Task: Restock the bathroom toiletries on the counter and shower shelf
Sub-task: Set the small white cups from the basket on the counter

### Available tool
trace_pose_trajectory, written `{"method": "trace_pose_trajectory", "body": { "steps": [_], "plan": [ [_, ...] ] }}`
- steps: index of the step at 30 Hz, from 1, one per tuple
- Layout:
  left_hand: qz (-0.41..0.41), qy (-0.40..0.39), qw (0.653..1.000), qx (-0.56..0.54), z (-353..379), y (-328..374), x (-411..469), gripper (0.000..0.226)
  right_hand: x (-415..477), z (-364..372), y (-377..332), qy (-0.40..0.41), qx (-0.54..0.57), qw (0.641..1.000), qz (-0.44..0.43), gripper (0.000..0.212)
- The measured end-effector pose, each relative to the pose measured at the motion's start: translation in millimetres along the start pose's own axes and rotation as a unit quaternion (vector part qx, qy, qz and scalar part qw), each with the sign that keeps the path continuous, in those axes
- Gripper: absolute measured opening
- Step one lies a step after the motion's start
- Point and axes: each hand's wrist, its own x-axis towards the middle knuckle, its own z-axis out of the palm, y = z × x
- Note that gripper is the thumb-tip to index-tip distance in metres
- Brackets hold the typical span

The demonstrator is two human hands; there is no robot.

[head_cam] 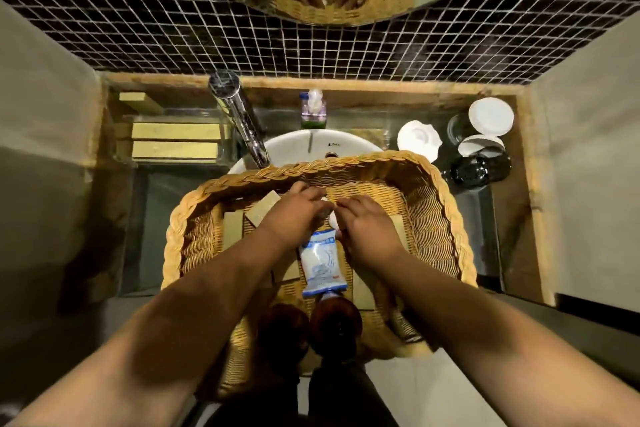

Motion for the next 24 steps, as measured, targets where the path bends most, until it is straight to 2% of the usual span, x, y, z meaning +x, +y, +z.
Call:
{"method": "trace_pose_trajectory", "body": {
  "steps": [3, 9, 16, 21, 24],
  "plan": [
    [0.015, 0.010, 1.000, 0.001, 3.5, -1.8, -0.2, 0.056, 0.4, 3.5, -1.7, 0.004, 0.013, 1.000, 0.009, 0.051],
    [0.013, 0.051, 0.997, -0.063, 4.3, -4.5, -3.1, 0.048, -3.0, 14.5, -0.2, 0.014, 0.026, 0.999, 0.019, 0.060],
    [0.032, 0.029, 0.999, -0.001, -7.9, 1.0, -1.4, 0.064, -0.9, 1.7, -0.1, -0.024, 0.050, 0.998, 0.009, 0.072],
    [0.074, 0.122, 0.989, -0.046, -40.1, 20.2, 4.1, 0.062, -16.3, -35.4, 10.0, 0.006, 0.079, 0.996, 0.050, 0.068],
    [0.083, 0.170, 0.979, -0.078, -72.8, 35.9, 20.9, 0.063, -28.8, -72.4, 23.8, 0.084, 0.102, 0.989, 0.058, 0.055]
  ]
}}
